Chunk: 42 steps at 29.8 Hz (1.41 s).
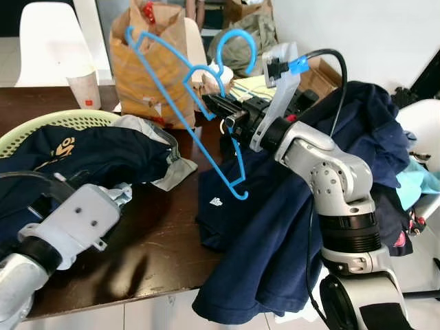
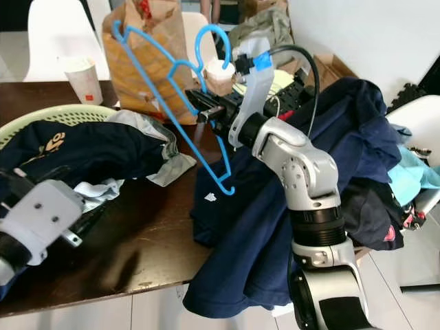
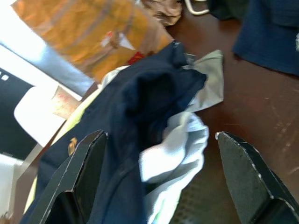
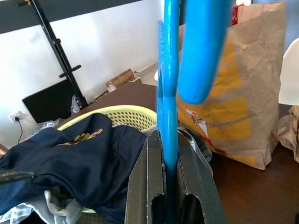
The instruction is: Hang hanger
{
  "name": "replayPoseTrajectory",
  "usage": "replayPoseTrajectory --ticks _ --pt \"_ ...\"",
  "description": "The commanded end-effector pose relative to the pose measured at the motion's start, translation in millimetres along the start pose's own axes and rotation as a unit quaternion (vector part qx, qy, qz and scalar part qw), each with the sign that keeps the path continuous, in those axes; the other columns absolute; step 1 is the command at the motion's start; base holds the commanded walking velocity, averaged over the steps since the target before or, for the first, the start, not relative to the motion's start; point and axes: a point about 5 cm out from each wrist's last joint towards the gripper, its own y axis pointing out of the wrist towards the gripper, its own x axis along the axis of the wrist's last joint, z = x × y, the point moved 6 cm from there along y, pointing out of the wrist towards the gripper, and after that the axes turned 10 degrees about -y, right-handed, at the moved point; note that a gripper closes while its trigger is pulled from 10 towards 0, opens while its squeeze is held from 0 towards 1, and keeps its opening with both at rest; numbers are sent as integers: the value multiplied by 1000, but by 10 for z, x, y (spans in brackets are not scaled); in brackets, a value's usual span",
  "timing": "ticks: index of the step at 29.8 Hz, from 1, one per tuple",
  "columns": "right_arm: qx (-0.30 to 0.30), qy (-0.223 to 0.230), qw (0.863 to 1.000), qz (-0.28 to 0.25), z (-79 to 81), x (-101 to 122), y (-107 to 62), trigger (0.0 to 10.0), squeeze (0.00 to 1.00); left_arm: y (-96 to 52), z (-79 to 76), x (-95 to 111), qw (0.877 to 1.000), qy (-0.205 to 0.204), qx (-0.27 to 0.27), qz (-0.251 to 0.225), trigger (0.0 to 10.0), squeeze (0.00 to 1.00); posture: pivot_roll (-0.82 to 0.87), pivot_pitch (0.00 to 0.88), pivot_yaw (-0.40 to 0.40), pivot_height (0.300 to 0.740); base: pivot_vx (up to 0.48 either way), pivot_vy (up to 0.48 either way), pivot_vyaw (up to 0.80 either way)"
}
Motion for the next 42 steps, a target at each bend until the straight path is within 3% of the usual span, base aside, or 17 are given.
replayPoseTrajectory --ticks 1,5,9,11,12,13,14,17,26,30,33,35,36,39,41,42 --pt "-2 -5 1000 -3 -17 20 -14 10000 0 -41 -131 -34 999 23 -42 18 10000 0 31 133 -62 740 0 0 0" --pt "-3 -5 1000 -1 -24 8 -19 10000 0 -132 -220 -177 995 39 -74 61 10000 0 31 135 -63 740 0 0 0" --pt "-3 -5 1000 0 -24 6 -19 10000 0 -175 -153 -229 993 57 -67 78 10000 0 33 135 -64 740 0 0 0" --pt "-3 -5 1000 0 -25 5 -20 10000 0 -207 -66 -264 991 79 -55 95 10000 0 33 136 -63 740 0 0 0" --pt "-3 -5 1000 0 -27 4 -20 10000 0 -244 72 -279 988 103 -34 110 10000 0 33 136 -63 740 0 0 0" --pt "-3 -5 1000 0 -27 4 -20 10000 0 -244 72 -279 988 103 -34 110 10000 0 33 136 -63 740 0 0 0" --pt "-4 -5 1000 0 -29 3 -21 10000 0 -272 192 -284 985 124 -12 121 10000 0 38 139 -63 740 0 0 0" --pt "-3 -5 1000 1 -29 3 -20 10000 0 -270 272 -263 983 141 11 121 10000 0 37 139 -64 740 0 0 0" --pt "-2 -5 1000 1 -28 11 -23 10000 0 -158 288 -121 985 144 41 86 10000 0 28 136 -63 740 0 0 0" --pt "-2 -8 1000 1 -28 21 -29 10000 0 -54 223 -88 989 126 43 66 10000 0 17 121 -53 740 0 0 0" --pt "0 -11 1000 1 -19 24 -33 10000 0 -13 131 -158 993 90 45 67 10000 0 12 115 -49 740 0 0 0" --pt "1 -13 1000 2 -16 21 -36 10000 0 -21 120 -191 993 80 52 73 10000 0 11 114 -47 740 0 0 0" --pt "2 -13 1000 2 -13 20 -41 10000 0 -93 216 -239 988 74 96 91 10000 0 13 113 -47 740 0 0 0" --pt "2 -14 1000 3 -13 20 -43 10000 0 -140 282 -265 985 76 117 102 10000 0 13 113 -47 740 0 0 0" --pt "2 -14 1000 3 -13 19 -47 10000 0 -325 474 -357 972 84 168 138 10000 0 24 111 -50 740 0 0 0" --pt "2 -14 1000 3 -13 19 -47 10000 0 -325 474 -357 972 84 168 138 10000 0 24 111 -50 740 0 0 0"
